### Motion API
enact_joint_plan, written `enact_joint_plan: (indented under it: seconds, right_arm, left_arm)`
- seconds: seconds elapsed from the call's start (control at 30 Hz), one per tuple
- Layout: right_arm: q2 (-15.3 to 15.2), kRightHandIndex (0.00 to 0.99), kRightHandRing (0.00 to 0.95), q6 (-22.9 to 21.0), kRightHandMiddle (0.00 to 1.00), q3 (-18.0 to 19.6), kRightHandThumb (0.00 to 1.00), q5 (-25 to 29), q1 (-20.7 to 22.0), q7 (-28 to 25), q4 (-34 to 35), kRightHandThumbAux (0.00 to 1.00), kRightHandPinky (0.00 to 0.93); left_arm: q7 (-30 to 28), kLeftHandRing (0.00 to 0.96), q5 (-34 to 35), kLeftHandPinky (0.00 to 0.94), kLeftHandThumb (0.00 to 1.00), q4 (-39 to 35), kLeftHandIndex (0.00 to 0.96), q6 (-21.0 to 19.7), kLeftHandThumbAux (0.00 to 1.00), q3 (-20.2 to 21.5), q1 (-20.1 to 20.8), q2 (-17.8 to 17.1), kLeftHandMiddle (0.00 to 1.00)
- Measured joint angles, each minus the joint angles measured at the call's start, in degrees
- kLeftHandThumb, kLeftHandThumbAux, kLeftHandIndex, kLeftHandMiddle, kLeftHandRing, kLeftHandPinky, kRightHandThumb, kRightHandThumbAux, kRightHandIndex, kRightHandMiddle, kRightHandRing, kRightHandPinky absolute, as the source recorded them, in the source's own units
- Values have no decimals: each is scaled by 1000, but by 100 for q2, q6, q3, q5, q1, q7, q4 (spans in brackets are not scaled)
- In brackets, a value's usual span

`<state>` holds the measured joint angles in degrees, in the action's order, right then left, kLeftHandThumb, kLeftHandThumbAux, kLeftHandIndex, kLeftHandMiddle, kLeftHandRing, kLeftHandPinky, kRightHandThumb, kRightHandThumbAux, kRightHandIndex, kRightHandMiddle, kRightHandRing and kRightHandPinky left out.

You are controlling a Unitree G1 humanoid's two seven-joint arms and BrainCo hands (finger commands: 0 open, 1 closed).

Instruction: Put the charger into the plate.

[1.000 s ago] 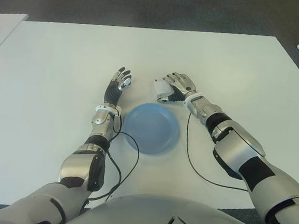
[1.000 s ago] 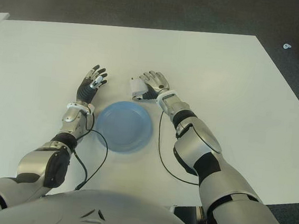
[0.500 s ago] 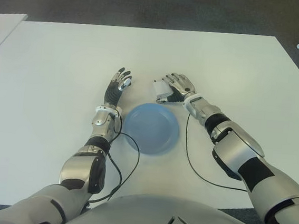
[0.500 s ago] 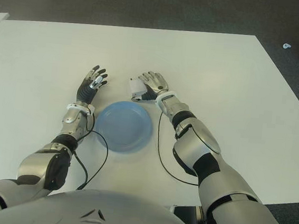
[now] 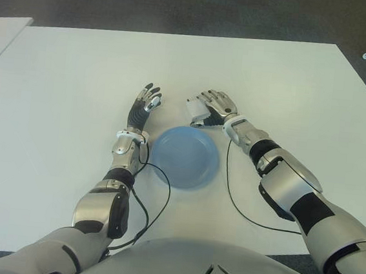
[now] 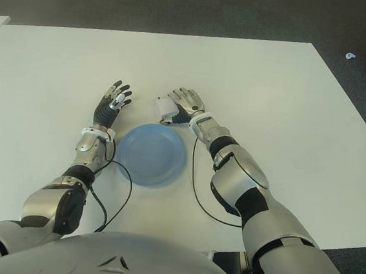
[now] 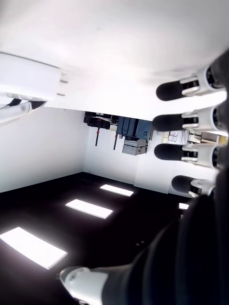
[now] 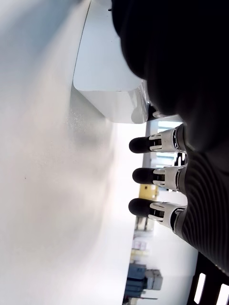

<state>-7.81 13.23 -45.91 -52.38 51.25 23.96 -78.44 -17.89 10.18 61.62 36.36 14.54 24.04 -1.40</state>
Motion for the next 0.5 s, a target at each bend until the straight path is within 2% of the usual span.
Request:
enact_joint_plan:
  seconds: [0.13, 0.2, 0.27, 0.3, 0.37, 0.4, 0.43, 0.47, 0.5]
  right_arm:
    - [7, 0, 0, 3, 0, 14, 246, 24, -3, -24, 0, 252, 0]
    - [8, 0, 0, 4, 0, 16, 252, 31, -4, -27, -1, 274, 25]
    - [12, 4, 43, 5, 37, 8, 276, 31, -5, -26, -5, 303, 89]
    - [12, 57, 136, 4, 122, 0, 318, 30, -5, -18, -5, 335, 193]
    - [11, 126, 232, 3, 217, -22, 374, 17, -5, 40, -5, 368, 293]
    - [11, 223, 344, 1, 327, -35, 449, 4, -5, 94, -5, 391, 384]
    - [10, 286, 416, 0, 398, -46, 498, -12, -5, 145, -5, 405, 444]
    - [10, 308, 442, -1, 423, -64, 516, -21, -5, 226, -5, 411, 465]
    - [10, 366, 495, -1, 489, -74, 554, -23, -5, 288, -3, 425, 513]
  left_arm:
    - [0, 160, 0, 176, 34, -26, 56, 0, 516, -1, -18, 5, 161]
    - [0, 161, -1, 175, 35, -32, 57, -1, 517, -2, -22, 7, 163]
    - [-1, 162, 0, 174, 36, -38, 57, -1, 518, -2, -26, 8, 164]
    - [-2, 161, 0, 172, 35, -39, 56, -1, 517, -2, -27, 9, 163]
    - [-8, 160, 2, 169, 35, -41, 54, -2, 517, -1, -28, 9, 163]
    - [-19, 160, 5, 170, 35, -41, 53, -3, 517, -1, -28, 9, 163]
    - [-31, 160, 8, 171, 35, -41, 53, -5, 516, 0, -28, 9, 163]
    - [-45, 160, 14, 171, 35, -42, 53, -8, 516, 1, -28, 9, 163]
    - [-54, 160, 19, 171, 35, -43, 52, -12, 515, 3, -27, 9, 163]
